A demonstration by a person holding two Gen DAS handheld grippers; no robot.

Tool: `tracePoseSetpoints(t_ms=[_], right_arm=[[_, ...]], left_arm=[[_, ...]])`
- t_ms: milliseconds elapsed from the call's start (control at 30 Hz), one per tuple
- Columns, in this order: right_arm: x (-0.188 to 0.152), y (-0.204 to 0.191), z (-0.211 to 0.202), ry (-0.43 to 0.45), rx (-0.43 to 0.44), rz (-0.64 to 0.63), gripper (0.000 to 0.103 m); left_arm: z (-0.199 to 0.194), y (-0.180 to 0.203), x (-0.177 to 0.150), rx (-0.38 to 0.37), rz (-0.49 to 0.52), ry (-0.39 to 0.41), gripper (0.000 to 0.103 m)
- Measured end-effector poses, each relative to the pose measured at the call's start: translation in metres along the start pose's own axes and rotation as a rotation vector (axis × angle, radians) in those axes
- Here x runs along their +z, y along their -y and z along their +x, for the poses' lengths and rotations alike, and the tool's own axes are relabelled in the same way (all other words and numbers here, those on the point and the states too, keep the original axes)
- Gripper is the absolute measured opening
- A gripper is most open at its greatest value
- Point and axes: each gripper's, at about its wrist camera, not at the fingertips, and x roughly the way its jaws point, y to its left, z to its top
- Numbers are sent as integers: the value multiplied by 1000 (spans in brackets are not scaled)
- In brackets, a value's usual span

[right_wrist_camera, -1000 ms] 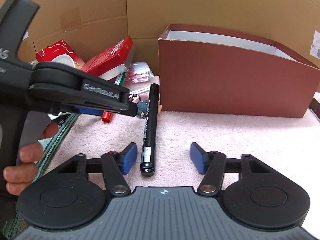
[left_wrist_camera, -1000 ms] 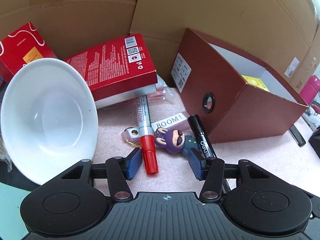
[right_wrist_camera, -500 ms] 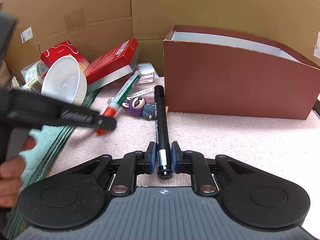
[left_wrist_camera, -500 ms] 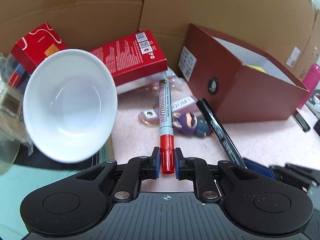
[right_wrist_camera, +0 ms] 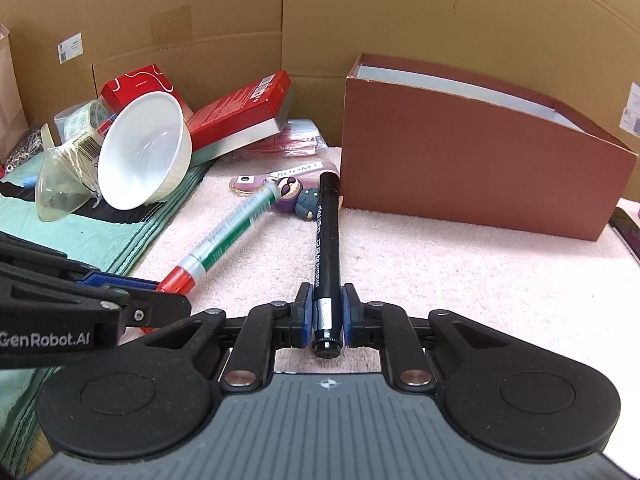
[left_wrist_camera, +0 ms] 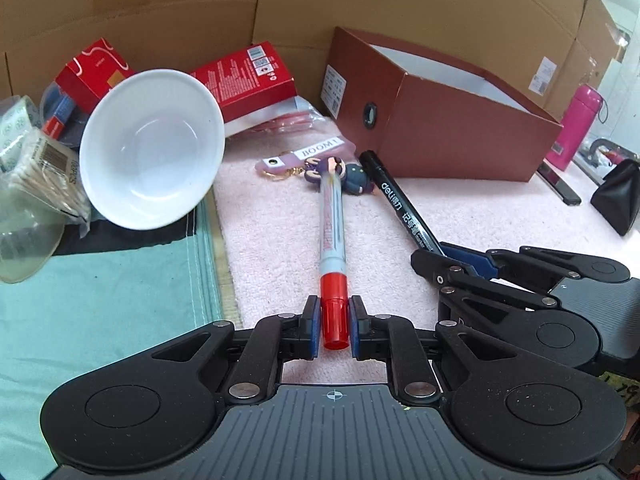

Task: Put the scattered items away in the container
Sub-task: 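Close the left tool on the red-capped marker while the right tool closes on the black marker, then tighten both tools on their markers and lift them off the table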

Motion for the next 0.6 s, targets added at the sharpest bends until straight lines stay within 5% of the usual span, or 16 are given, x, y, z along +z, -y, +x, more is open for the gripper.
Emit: tracePoseSetpoints(t_ms=[200,467,533,600], right_arm=[[-1,-1,-1,1,-11,9,18],[2,-2,2,-7,-22,-1,23],[2,-2,3,-7,-23,-5,23],[2,-3,3,-6,-26,-13,23]], left_arm=[[-2,9,15,26,54,60,46],[17,14,22,38,86,30,50],[20,12,23,27,74,17,40],[24,8,22,19,56,-4,15]])
